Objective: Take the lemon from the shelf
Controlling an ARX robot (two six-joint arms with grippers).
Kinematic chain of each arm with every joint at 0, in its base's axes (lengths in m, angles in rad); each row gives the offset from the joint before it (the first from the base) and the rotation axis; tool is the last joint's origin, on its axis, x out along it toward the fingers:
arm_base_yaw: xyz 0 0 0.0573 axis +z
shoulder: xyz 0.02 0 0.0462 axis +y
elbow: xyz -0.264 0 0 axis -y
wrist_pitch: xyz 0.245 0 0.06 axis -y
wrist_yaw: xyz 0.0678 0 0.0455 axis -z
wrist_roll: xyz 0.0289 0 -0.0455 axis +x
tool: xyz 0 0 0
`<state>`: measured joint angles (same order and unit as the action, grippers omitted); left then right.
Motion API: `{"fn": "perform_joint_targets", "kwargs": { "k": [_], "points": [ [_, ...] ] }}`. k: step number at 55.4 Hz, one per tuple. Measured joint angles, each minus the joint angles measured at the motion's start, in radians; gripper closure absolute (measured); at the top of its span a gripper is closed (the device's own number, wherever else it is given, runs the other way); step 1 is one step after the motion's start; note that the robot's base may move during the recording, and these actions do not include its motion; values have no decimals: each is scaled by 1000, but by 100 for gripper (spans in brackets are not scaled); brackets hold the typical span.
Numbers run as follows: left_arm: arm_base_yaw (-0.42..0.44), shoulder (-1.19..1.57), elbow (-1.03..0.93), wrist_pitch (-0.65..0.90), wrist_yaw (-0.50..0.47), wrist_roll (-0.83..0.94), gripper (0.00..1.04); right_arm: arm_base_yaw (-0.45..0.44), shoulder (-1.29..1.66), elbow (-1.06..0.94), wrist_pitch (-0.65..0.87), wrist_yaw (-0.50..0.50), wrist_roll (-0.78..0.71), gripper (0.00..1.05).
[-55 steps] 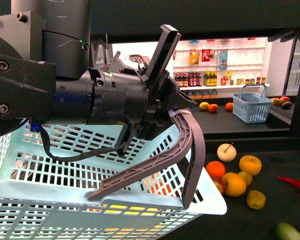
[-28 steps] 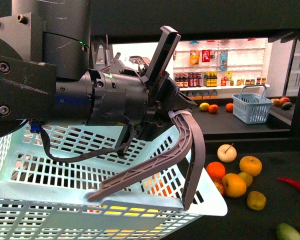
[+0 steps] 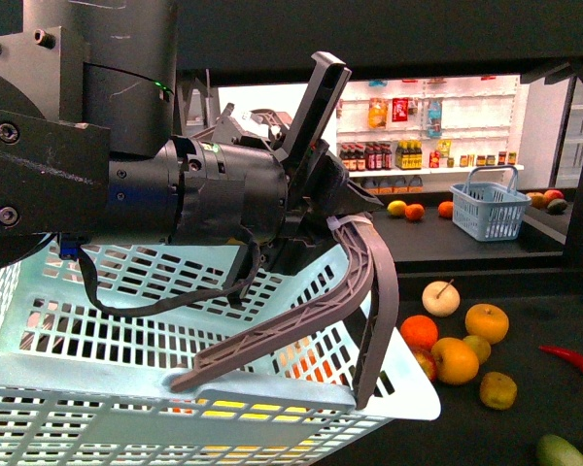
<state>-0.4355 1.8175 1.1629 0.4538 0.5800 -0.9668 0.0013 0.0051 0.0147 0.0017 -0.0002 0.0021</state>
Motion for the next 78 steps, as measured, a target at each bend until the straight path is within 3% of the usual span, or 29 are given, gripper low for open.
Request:
{"fn": "perform_joint_targets", "kwargs": {
  "k": [20, 26, 34, 44, 60, 78],
  "points": [
    [0, 0, 0, 0, 0, 0, 95, 0, 0, 0, 0, 0, 0, 1],
    [0, 0, 0, 0, 0, 0, 95, 0, 0, 0, 0, 0, 0, 2],
    [5, 6, -25, 206, -187, -115, 95, 0, 0, 0, 0, 0, 0, 2],
    [68, 6, -40, 275, -274, -165, 95, 0, 0, 0, 0, 0, 0, 2],
    [272, 10, -126, 613, -428, -409, 95, 0, 0, 0, 0, 0, 0, 2],
    [502, 74, -125, 828, -419, -568, 95, 0, 0, 0, 0, 0, 0, 2]
  ]
}}
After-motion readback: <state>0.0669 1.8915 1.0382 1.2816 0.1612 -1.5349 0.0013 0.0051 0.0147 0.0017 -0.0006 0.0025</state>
